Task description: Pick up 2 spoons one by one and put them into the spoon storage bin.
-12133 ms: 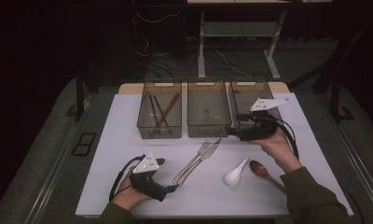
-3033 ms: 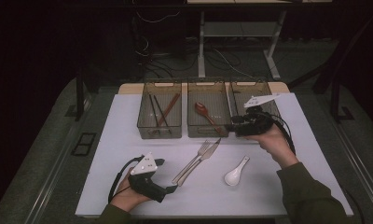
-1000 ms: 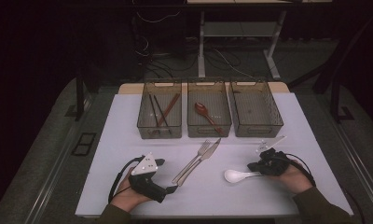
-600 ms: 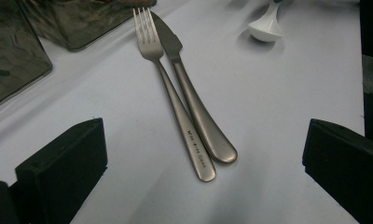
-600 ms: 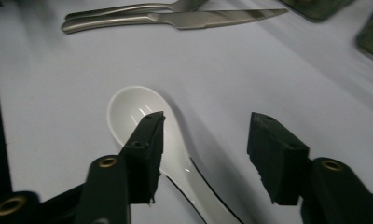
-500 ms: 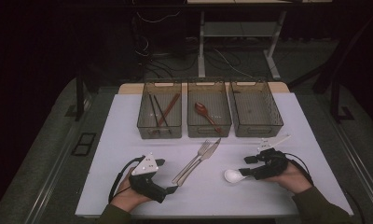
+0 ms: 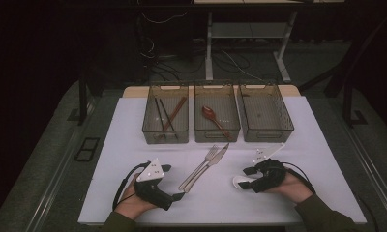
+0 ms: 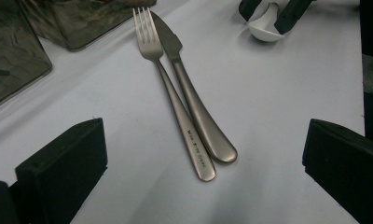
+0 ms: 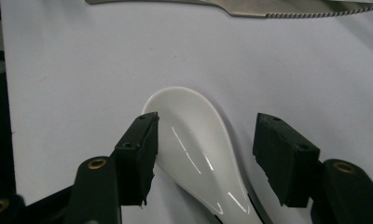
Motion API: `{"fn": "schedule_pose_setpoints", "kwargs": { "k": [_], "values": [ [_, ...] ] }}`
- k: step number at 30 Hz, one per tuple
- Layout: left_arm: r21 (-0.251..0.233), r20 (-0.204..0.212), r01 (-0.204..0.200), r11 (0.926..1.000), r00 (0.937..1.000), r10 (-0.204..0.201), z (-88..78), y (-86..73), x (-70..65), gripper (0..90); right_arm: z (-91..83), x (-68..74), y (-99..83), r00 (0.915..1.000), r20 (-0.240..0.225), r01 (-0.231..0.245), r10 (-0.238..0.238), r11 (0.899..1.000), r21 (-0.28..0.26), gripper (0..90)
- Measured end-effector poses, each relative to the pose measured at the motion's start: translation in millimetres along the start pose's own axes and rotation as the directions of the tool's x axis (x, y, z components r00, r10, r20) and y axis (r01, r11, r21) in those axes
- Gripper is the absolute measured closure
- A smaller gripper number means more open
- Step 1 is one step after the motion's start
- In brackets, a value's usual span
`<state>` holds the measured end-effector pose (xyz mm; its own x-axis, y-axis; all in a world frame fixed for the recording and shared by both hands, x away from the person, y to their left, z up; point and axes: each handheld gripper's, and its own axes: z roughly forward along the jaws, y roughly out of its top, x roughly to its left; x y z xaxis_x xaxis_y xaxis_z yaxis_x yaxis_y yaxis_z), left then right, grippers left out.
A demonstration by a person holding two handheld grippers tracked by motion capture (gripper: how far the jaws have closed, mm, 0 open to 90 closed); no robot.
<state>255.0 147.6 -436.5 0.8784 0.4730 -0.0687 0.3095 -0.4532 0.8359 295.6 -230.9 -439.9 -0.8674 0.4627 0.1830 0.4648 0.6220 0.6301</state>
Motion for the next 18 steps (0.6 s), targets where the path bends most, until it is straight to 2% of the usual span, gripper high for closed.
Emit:
{"fn": "schedule_pose_setpoints", "kwargs": {
  "k": [4, 9, 10, 11, 13, 18],
  "values": [
    [0.000, 0.000, 0.001, 1.0000, 1.0000, -0.001, 0.1, 0.0, -0.1, 0.0, 1.3, 1.9, 0.1, 0.9998, 0.008, 0.018, -0.018, 1.000, 0.013, 41.5],
    [0.000, 0.000, 0.001, 1.0000, 1.0000, -0.001, 0.2, 0.0, -0.3, 0.0, 2.9, 8.4, -0.3, 0.9978, 0.007, 0.066, -0.066, 0.997, 0.042, 48.9],
    [0.000, 0.000, 0.000, 1.0000, 1.0000, 0.000, 0.2, 0.0, -0.2, 0.0, 2.4, 7.8, -0.4, 0.9943, 0.013, 0.105, -0.106, 0.993, 0.052, 52.4],
    [0.000, 0.000, 0.001, 1.0000, 1.0000, -0.001, 0.2, 0.0, -0.3, 0.0, 2.0, 8.6, 0.0, 0.9938, 0.003, 0.111, -0.111, 0.992, 0.055, 57.2],
    [-0.001, 0.000, 0.001, 1.0000, 1.0000, -0.001, 0.4, 0.0, -0.4, 0.0, 1.7, 9.7, 0.5, 0.9905, -0.001, 0.137, -0.137, 0.989, 0.062, 61.2],
    [0.000, 0.000, 0.000, 1.0000, 1.0000, 0.000, 0.4, 0.0, -0.4, 0.0, -2.1, 9.6, 0.6, 0.9878, -0.002, 0.156, -0.156, 0.985, 0.072, 74.8]
  ]
}}
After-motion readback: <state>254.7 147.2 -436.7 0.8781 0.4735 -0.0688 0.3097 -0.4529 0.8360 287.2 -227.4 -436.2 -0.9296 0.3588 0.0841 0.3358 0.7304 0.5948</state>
